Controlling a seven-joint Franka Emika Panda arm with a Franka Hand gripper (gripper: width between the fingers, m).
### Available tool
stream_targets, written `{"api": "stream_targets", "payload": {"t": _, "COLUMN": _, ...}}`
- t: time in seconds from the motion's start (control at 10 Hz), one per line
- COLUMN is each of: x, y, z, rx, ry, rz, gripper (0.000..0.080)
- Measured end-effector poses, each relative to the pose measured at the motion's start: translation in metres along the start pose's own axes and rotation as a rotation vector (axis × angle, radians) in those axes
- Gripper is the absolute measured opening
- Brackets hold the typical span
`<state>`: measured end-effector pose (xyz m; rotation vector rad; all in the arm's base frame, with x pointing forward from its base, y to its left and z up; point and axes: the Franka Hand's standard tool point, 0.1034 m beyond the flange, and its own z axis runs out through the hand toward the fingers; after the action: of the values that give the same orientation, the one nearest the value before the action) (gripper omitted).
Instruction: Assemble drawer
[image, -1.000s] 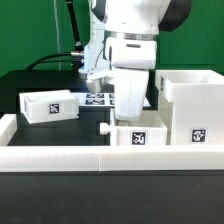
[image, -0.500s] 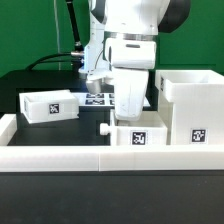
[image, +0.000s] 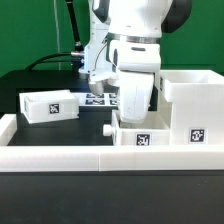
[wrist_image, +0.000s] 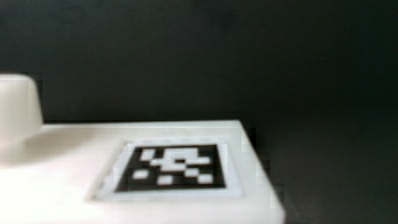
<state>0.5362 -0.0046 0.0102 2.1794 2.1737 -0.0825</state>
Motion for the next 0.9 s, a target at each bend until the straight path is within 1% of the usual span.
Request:
{"api": "stream_targets", "payload": {"t": 0.5, "x": -0.001, "y": -0.001, "z": 0.0, "rx": 0.001, "ry": 0.0, "rz": 0.004, "gripper": 0.0042}}
{"api": "stream_targets", "payload": {"t": 0.6, "x": 0.001, "y": 0.002, "z": 0.0, "rx": 0.004, "ry": -0.001, "rz": -0.001, "gripper": 0.0042}}
{"api": "stream_targets", "payload": {"t": 0.7, "x": 0.007, "y": 0.004, "z": -0.001, "rx": 0.001, "ry": 0.0, "rz": -0.011, "gripper": 0.0042}}
{"api": "stream_targets", "payload": {"t": 0.8, "x": 0.011, "y": 0.004, "z": -0.001, "rx": 0.003, "ry": 0.0, "rz": -0.017, "gripper": 0.0042}}
{"api": "stream_targets", "payload": {"t": 0.9, "x": 0.011, "y": 0.005, "z": -0.002, "rx": 0.008, "ry": -0.002, "rz": -0.019, "gripper": 0.0042}}
